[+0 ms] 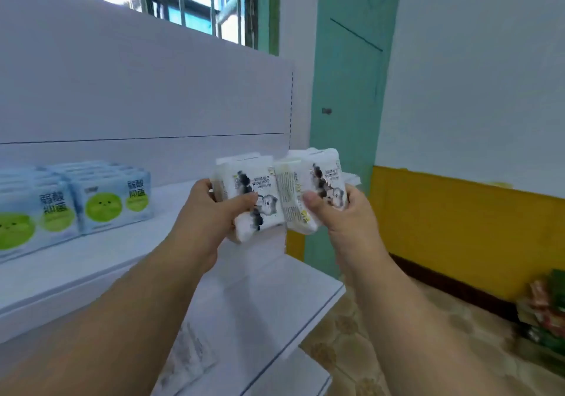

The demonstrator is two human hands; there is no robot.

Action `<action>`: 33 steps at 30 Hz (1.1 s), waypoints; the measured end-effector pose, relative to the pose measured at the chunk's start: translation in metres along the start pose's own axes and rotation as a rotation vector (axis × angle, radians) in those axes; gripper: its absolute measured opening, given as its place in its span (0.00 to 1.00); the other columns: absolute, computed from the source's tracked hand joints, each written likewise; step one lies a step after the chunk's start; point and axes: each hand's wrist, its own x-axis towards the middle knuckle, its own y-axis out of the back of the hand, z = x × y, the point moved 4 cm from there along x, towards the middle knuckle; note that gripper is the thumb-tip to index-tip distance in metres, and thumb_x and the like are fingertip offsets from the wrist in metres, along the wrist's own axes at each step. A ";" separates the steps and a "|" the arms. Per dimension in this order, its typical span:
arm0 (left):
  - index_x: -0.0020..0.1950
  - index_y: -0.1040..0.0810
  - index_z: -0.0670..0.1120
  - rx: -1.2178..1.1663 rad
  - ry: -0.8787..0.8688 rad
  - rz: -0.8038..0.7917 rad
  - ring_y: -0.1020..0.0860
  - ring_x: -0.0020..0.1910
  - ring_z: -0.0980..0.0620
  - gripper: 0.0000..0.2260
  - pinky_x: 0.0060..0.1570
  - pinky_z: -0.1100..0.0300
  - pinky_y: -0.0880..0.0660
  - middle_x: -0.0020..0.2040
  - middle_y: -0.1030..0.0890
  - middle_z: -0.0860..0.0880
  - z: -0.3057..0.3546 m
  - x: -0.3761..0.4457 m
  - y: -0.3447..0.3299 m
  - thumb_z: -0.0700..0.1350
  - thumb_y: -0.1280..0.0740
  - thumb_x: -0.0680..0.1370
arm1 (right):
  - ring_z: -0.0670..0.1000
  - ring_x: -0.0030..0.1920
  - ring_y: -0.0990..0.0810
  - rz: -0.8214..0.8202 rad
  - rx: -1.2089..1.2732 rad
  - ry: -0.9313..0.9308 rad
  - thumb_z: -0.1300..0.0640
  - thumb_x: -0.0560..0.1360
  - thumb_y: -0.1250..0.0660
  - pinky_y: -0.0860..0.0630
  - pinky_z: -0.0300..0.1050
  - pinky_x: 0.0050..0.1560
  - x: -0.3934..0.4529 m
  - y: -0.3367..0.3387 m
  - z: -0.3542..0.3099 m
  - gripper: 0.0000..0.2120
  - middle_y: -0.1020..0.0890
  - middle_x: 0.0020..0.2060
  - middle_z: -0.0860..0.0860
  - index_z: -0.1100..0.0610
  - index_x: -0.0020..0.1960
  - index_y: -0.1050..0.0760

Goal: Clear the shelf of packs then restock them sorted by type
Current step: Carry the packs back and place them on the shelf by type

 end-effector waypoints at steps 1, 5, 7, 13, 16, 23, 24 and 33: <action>0.58 0.28 0.48 -0.017 -0.007 0.095 0.17 0.49 0.44 0.25 0.44 0.45 0.18 0.54 0.19 0.45 0.001 0.012 0.008 0.44 0.20 0.66 | 0.45 0.47 0.16 0.008 -0.117 0.049 0.49 0.63 0.18 0.18 0.46 0.50 0.017 -0.005 0.000 0.28 0.15 0.49 0.48 0.52 0.58 0.26; 0.69 0.34 0.53 -0.105 -0.077 0.315 0.19 0.54 0.46 0.39 0.54 0.44 0.21 0.57 0.22 0.48 0.005 0.043 0.026 0.43 0.20 0.62 | 0.46 0.51 0.23 -0.010 -0.590 0.296 0.33 0.54 0.21 0.21 0.48 0.50 0.077 -0.038 0.010 0.38 0.24 0.51 0.45 0.46 0.57 0.30; 0.71 0.36 0.58 -0.114 -0.105 0.344 0.19 0.55 0.47 0.39 0.54 0.46 0.21 0.58 0.23 0.50 0.003 0.052 0.027 0.38 0.22 0.67 | 0.48 0.53 0.26 -0.068 -0.636 0.349 0.30 0.55 0.23 0.23 0.48 0.52 0.096 -0.056 0.017 0.40 0.28 0.52 0.46 0.47 0.59 0.31; 0.65 0.29 0.47 -0.091 -0.066 0.501 0.19 0.49 0.51 0.27 0.42 0.58 0.22 0.54 0.20 0.48 -0.012 0.075 0.044 0.40 0.22 0.69 | 0.52 0.55 0.28 -0.221 -0.703 0.348 0.35 0.56 0.22 0.25 0.48 0.55 0.141 -0.083 0.038 0.41 0.30 0.53 0.49 0.50 0.62 0.32; 0.59 0.27 0.44 -0.064 0.034 0.463 0.17 0.48 0.47 0.26 0.48 0.50 0.19 0.52 0.18 0.46 -0.024 0.096 0.047 0.41 0.20 0.66 | 0.50 0.52 0.28 -0.241 -0.720 0.342 0.37 0.58 0.20 0.29 0.43 0.48 0.160 -0.085 0.044 0.38 0.33 0.53 0.49 0.49 0.59 0.32; 0.57 0.23 0.45 0.139 0.094 0.527 0.16 0.43 0.45 0.38 0.45 0.45 0.17 0.48 0.16 0.45 -0.045 0.142 0.058 0.56 0.22 0.50 | 0.52 0.53 0.27 -0.360 -0.905 0.277 0.50 0.63 0.19 0.31 0.40 0.54 0.209 -0.076 0.068 0.36 0.36 0.61 0.52 0.49 0.65 0.33; 0.57 0.24 0.45 0.171 0.112 0.545 0.16 0.43 0.44 0.36 0.44 0.43 0.17 0.48 0.17 0.44 -0.047 0.143 0.056 0.56 0.22 0.52 | 0.50 0.51 0.27 -0.413 -0.905 0.263 0.52 0.63 0.19 0.31 0.39 0.53 0.215 -0.078 0.074 0.36 0.36 0.61 0.52 0.48 0.65 0.33; 0.58 0.25 0.43 0.884 0.206 0.567 0.21 0.50 0.44 0.28 0.49 0.55 0.23 0.51 0.19 0.44 -0.037 0.185 0.063 0.58 0.23 0.67 | 0.50 0.54 0.26 -0.757 -0.935 0.397 0.49 0.60 0.18 0.22 0.46 0.53 0.271 -0.143 0.107 0.36 0.36 0.62 0.50 0.42 0.59 0.36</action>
